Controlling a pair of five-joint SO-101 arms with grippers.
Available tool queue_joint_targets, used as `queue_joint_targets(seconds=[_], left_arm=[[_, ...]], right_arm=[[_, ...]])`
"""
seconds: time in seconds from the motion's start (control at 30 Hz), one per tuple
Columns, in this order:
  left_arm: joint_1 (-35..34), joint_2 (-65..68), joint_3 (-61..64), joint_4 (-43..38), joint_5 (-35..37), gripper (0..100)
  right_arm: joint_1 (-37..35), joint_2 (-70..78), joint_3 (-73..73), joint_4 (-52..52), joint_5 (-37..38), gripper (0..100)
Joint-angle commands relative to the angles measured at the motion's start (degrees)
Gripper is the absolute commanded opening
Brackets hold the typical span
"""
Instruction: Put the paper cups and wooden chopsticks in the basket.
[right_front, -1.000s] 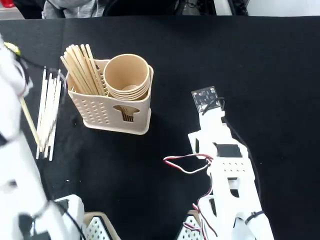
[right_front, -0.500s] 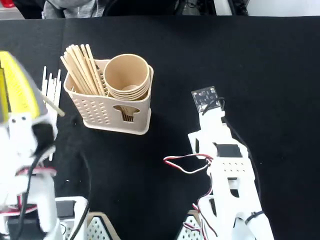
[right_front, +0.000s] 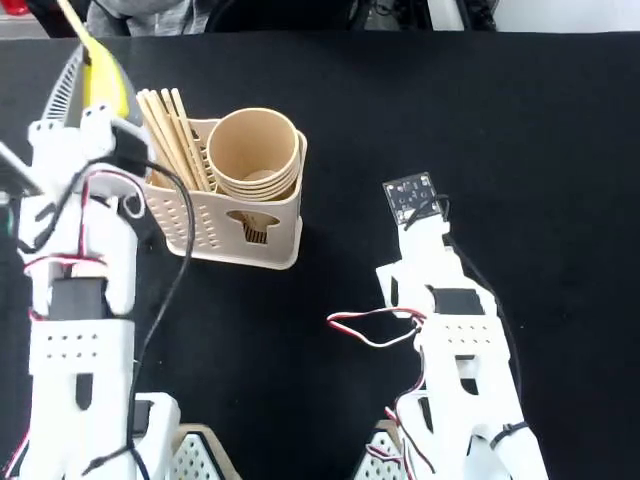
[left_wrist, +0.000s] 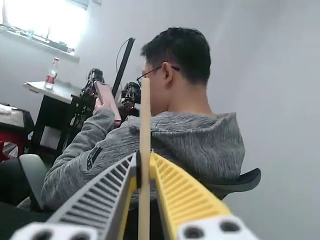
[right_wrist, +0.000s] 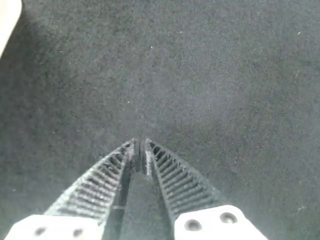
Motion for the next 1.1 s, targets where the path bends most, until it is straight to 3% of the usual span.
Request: queue_joint_targets(seconds=[0.0,0.27,0.47,0.77,0.93,1.07], left_arm=[[-1.36,2.81,-3.82,-1.23,1.76,3],[-1.36,3.34,-4.88,-1.49,1.85,3],[-1.1,5.27,-16.4,-1.14,1.49,3],[-1.01,18.55,-21.41,-1.67,1.49,3],[-1.45,26.29,-20.88,-8.26,1.41,3],[-1.19,28.4,-20.7,-5.63,1.41,3]], right_arm=[[1.14,-0.31,-0.66,-0.97,0.44,2.8],[1.14,-0.31,-0.66,-0.97,0.44,2.8],[1.14,-0.31,-0.66,-0.97,0.44,2.8],[1.14,-0.31,-0.66,-0.97,0.44,2.8],[1.14,-0.31,-0.66,-0.97,0.44,2.8],[1.14,-0.31,-0.66,-0.97,0.44,2.8]])
